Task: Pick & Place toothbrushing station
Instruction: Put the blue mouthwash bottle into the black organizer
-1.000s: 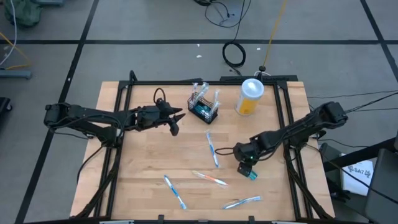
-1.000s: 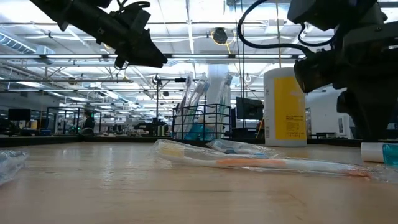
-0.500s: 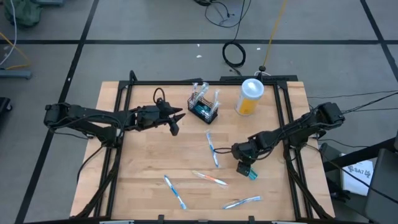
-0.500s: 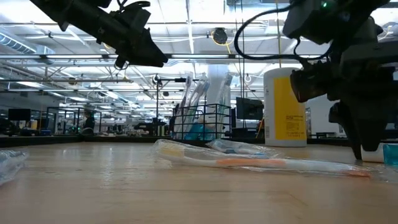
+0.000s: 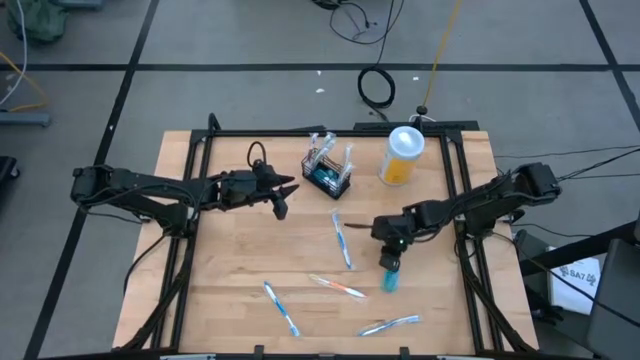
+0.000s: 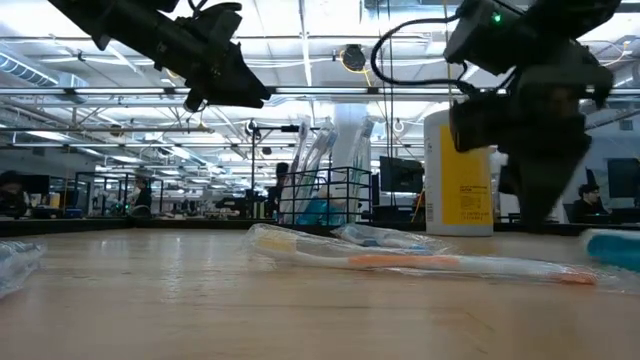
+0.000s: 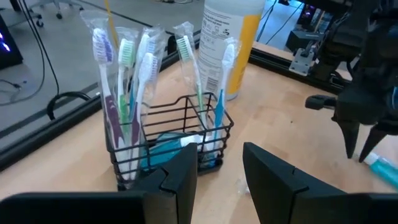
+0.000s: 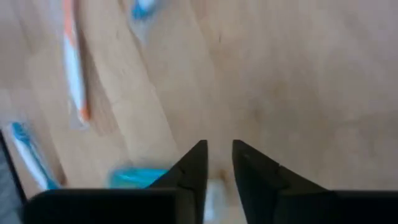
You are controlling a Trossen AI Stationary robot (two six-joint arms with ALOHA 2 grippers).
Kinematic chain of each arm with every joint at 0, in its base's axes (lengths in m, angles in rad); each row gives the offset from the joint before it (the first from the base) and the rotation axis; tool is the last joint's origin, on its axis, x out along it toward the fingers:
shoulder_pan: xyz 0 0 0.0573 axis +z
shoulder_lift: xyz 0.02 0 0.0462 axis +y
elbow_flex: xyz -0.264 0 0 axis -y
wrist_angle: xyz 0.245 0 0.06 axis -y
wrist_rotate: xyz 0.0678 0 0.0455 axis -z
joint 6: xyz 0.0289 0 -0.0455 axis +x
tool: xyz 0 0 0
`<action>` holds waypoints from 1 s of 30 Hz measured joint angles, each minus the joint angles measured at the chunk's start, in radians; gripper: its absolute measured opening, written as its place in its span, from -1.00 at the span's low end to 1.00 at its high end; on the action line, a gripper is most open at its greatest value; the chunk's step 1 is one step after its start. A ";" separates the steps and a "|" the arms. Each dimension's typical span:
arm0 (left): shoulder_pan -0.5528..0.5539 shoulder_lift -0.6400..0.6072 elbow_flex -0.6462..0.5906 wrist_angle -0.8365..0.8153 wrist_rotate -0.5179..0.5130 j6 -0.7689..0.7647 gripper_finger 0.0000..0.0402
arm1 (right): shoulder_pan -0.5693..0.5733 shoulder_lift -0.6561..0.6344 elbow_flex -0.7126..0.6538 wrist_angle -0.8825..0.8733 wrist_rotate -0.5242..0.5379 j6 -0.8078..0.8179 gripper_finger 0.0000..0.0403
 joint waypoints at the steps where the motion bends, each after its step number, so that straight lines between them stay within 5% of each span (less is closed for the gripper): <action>1: -0.002 0.000 0.000 -0.002 0.001 -0.010 -0.32 | -0.008 -0.013 0.000 0.018 -0.001 -0.010 -0.73; 10: -0.049 0.000 0.000 -0.017 0.001 -0.049 -0.32 | -0.058 -0.154 0.002 0.083 -0.038 -0.157 -0.94; 24: -0.075 0.000 0.000 -0.033 -0.003 -0.107 -0.32 | 0.150 -0.188 -0.004 -0.080 0.030 -0.369 -0.17; 30: -0.072 0.000 0.000 -0.031 -0.004 -0.106 -0.32 | 0.238 -0.188 -0.102 0.037 0.047 -0.312 -0.02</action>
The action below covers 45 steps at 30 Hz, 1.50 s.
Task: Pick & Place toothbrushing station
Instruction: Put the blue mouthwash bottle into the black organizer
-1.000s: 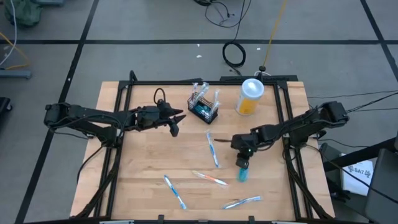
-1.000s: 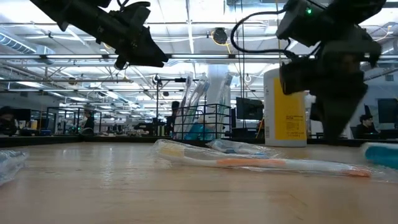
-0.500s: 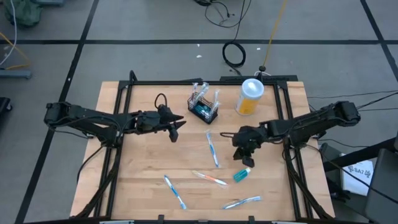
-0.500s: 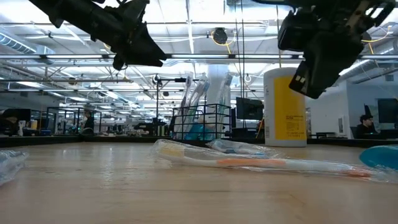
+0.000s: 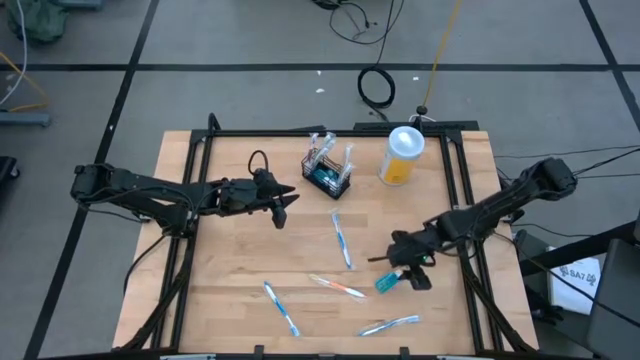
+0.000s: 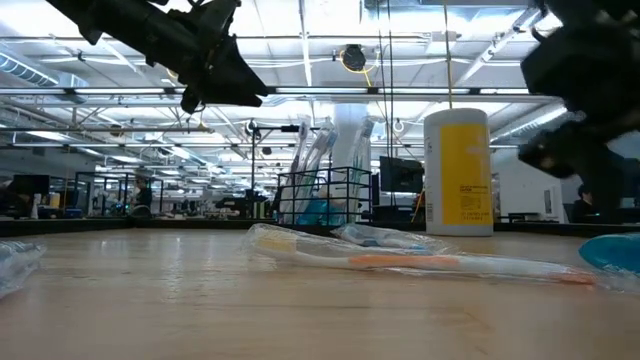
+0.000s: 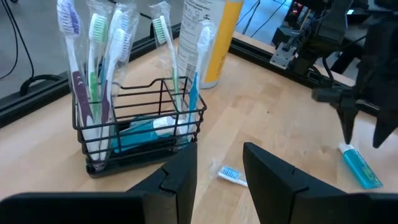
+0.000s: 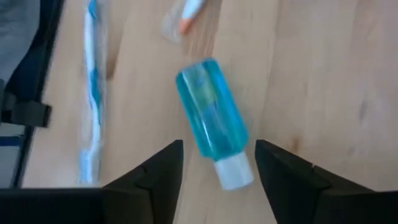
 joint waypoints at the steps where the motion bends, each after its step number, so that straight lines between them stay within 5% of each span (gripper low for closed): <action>1: 0.000 0.000 0.000 0.001 -0.003 0.003 -0.32 | 0.006 0.000 -0.024 0.024 0.000 0.019 -0.01; 19: 0.000 0.000 0.000 0.004 -0.026 -0.017 -0.32 | 0.050 0.076 -0.327 0.647 0.053 -0.051 0.04; 32: 0.000 0.000 0.000 0.001 -0.026 -0.019 -0.32 | 0.059 0.119 -0.352 0.698 0.068 -0.113 -0.34; 45: 0.000 0.000 0.000 0.033 -0.025 -0.025 -0.32 | 0.045 0.116 -0.309 0.814 0.080 -0.270 -0.37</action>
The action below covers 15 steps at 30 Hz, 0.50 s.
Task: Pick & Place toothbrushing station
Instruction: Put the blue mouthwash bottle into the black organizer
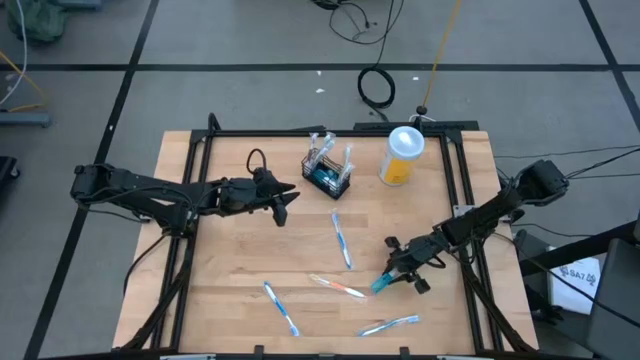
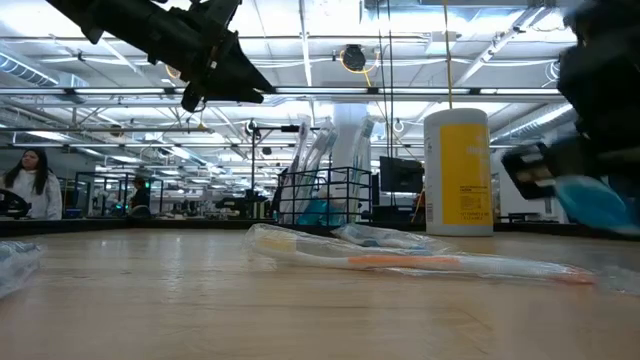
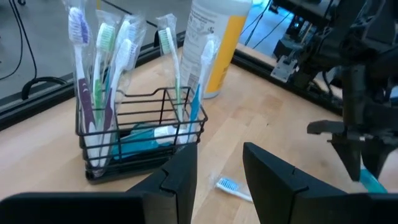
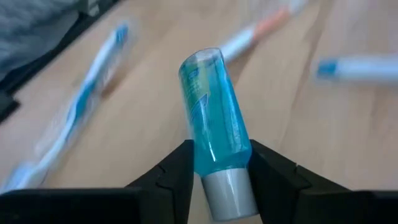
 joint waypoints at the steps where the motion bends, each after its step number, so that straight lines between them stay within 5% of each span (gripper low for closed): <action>1: 0.000 0.000 0.000 0.008 0.000 -0.009 -0.32 | -0.007 0.000 0.019 -0.007 0.001 -0.034 -0.37; 6: 0.000 0.000 0.000 0.036 0.023 -0.074 -0.32 | -0.054 0.000 0.176 -0.185 0.066 -0.294 -0.38; 11: -0.005 0.021 0.000 0.086 0.163 -0.019 -0.32 | -0.142 0.017 0.346 -0.424 0.165 -0.552 -0.38; 15: -0.024 0.082 0.001 0.202 0.225 -0.009 -0.32 | -0.228 0.017 0.404 -0.430 0.181 -0.680 -0.38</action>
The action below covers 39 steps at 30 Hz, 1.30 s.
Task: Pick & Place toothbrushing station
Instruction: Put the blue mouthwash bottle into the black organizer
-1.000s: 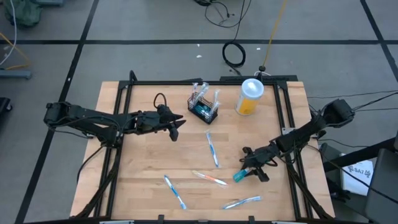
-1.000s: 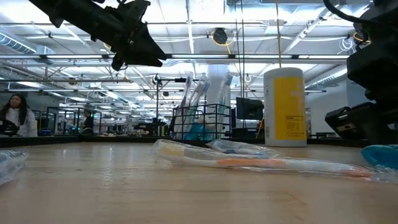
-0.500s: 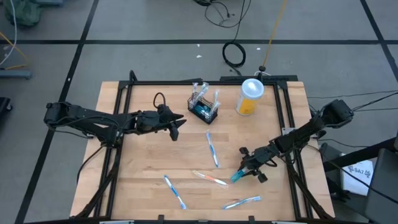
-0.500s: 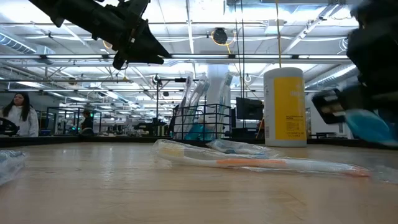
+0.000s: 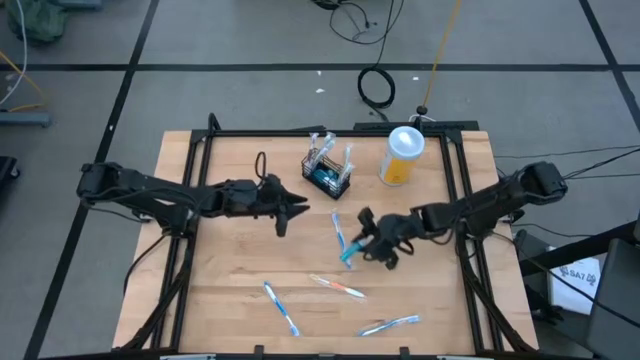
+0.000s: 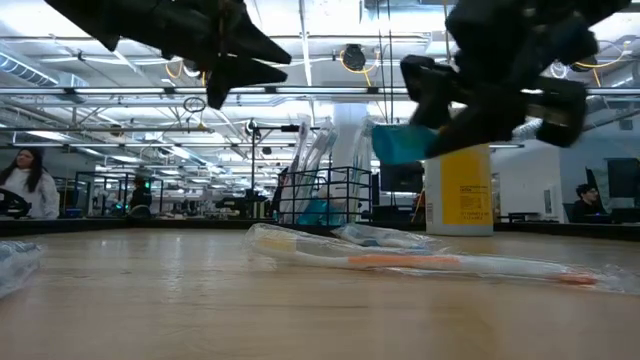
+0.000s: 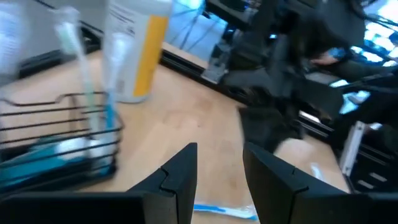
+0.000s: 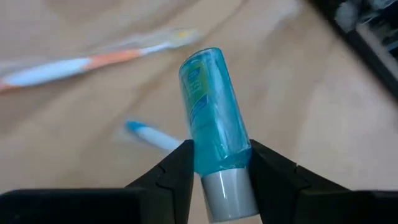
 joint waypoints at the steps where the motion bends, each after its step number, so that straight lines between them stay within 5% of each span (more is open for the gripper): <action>1: -0.006 0.023 0.000 0.029 0.006 -0.001 -0.32 | -0.018 0.000 0.008 0.000 0.000 -0.030 -0.38; 12: -0.037 0.343 0.079 0.334 0.090 -0.018 -0.32 | -0.119 0.000 0.024 0.047 -0.001 -0.107 -0.38; 23: -0.038 0.437 0.364 -0.140 0.091 0.044 -0.32 | -0.124 0.000 0.024 0.052 0.005 -0.159 -0.38; 39: -0.046 0.440 0.369 -0.176 0.094 0.022 -0.31 | -0.124 0.000 0.024 0.057 0.007 -0.155 -0.38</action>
